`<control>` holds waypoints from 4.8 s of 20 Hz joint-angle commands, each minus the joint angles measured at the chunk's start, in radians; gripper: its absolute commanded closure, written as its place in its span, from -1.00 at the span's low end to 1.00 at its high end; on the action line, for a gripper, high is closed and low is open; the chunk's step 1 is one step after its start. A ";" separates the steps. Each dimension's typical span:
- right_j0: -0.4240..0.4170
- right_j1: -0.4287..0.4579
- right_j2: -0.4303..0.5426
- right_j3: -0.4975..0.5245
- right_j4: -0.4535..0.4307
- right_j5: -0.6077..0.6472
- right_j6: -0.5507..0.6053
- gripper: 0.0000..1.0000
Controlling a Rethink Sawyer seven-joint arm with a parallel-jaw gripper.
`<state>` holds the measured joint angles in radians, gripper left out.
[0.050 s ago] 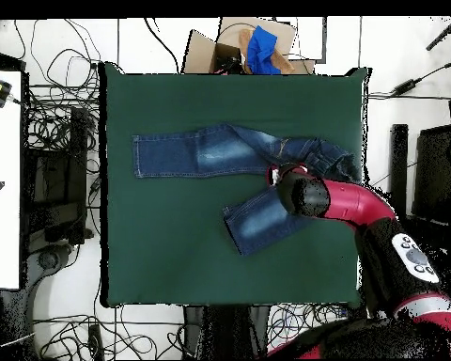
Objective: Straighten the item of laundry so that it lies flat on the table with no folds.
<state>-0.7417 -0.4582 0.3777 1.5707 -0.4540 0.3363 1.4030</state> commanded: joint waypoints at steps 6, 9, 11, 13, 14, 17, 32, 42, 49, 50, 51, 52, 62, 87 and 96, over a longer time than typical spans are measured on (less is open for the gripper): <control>0.117 -0.281 0.007 0.035 0.148 0.287 0.119 -1.00; 0.135 -0.315 -0.010 0.047 0.154 0.290 0.132 -1.00; 0.138 -0.306 -0.015 0.053 0.152 0.274 0.133 -1.00; 0.140 -0.280 -0.022 0.060 0.146 0.258 0.132 -1.00; 0.142 -0.258 -0.028 0.064 0.144 0.258 0.135 -1.00; 0.140 -0.168 -0.047 0.094 0.127 0.254 0.128 -1.00; -0.090 0.091 0.005 0.187 -0.110 -0.028 -0.052 -1.00; -0.314 0.096 0.077 0.261 -0.186 -0.031 -0.087 -1.00; -0.307 0.042 0.093 0.291 -0.176 -0.056 -0.016 -1.00; -0.298 0.054 0.095 0.277 -0.172 -0.055 -0.012 -1.00; -0.287 0.066 0.094 0.263 -0.172 -0.062 -0.006 -1.00; -0.279 0.082 0.097 0.249 -0.167 -0.066 -0.001 -1.00; -0.057 0.054 0.017 0.222 -0.105 -0.212 0.192 -1.00; 0.162 -0.274 -0.025 0.304 0.244 -0.049 0.234 -1.00; 0.334 -0.347 -0.145 0.411 0.322 -0.069 0.326 -1.00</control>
<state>-0.5347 -0.7403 0.3052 1.8507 -0.1983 0.2278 1.4220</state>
